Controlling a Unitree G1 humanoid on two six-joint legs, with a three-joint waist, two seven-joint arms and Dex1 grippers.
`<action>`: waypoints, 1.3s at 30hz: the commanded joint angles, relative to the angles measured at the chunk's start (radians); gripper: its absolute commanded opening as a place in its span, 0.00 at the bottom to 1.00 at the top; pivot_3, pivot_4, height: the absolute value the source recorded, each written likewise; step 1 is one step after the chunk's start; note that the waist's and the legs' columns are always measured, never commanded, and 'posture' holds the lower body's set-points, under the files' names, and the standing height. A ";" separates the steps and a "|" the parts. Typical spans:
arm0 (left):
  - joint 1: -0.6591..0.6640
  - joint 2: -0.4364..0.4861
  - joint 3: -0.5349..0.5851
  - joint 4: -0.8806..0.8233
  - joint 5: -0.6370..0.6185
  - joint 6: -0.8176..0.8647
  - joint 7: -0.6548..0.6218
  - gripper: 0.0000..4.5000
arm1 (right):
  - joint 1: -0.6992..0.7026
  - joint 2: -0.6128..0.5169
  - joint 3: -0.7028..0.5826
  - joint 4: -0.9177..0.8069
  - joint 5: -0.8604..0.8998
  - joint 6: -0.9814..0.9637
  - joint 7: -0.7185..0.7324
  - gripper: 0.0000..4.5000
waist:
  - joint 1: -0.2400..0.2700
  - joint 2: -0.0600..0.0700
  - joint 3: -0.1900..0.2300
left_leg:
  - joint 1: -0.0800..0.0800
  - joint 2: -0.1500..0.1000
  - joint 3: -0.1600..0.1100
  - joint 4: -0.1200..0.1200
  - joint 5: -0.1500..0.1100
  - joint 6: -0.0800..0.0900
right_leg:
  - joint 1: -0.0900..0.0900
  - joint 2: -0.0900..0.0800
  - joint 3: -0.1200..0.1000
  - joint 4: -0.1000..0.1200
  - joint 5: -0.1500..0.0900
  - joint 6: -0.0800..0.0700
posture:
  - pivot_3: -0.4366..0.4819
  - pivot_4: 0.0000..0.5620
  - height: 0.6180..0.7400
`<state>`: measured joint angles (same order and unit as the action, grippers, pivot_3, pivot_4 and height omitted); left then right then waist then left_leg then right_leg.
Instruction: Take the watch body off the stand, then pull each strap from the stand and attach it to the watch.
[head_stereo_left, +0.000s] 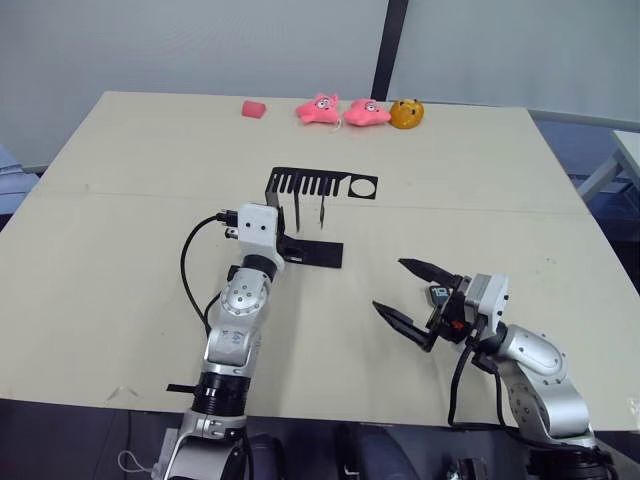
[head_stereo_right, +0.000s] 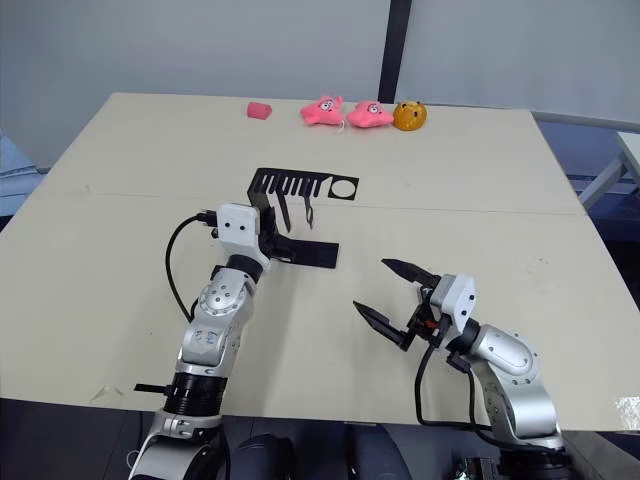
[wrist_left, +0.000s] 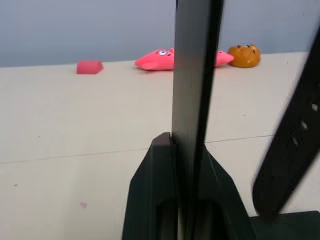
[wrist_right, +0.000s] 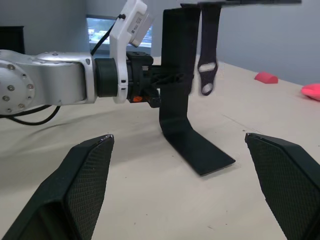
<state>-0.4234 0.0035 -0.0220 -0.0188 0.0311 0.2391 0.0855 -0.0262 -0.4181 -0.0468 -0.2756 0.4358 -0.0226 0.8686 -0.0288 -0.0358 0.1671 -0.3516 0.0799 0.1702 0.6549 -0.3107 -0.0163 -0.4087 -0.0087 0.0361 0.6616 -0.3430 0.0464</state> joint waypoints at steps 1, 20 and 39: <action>-0.011 0.002 -0.013 -0.022 0.027 -0.030 0.006 0.01 | -0.007 0.026 0.008 -0.081 -0.009 0.009 -0.074 1.00 | 0.000 0.000 0.000 | 0.000 0.000 0.000 0.000 0.000 0.000 | 0.000 0.000 0.000 0.000 0.000 0.000 | 0.48 0.27 1.00; 0.000 -0.014 0.003 -0.026 0.087 -0.017 0.088 0.01 | -0.313 0.346 0.261 -0.107 -0.254 0.468 -0.609 1.00 | -0.002 0.000 0.000 | -0.002 0.001 0.003 -0.001 0.001 -0.001 | -0.004 0.000 0.000 0.001 0.000 -0.001 | 0.48 0.27 1.00; 0.012 -0.023 0.011 -0.035 0.077 0.006 0.082 0.00 | -0.499 0.476 0.257 0.180 -0.357 0.319 -0.679 0.88 | -0.006 0.000 0.000 | -0.002 0.001 0.004 -0.002 0.001 -0.001 | -0.005 0.000 0.000 0.000 0.000 -0.001 | 0.48 0.27 1.00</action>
<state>-0.4208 -0.0073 -0.0087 -0.0273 0.1114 0.2402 0.1713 -0.5059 0.0419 0.2157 -0.0767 0.0878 0.3292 0.2097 -0.0350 -0.0360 0.1669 -0.3534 0.0810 0.1740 0.6529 -0.3102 -0.0175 -0.4133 -0.0092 0.0359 0.6618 -0.3427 0.0450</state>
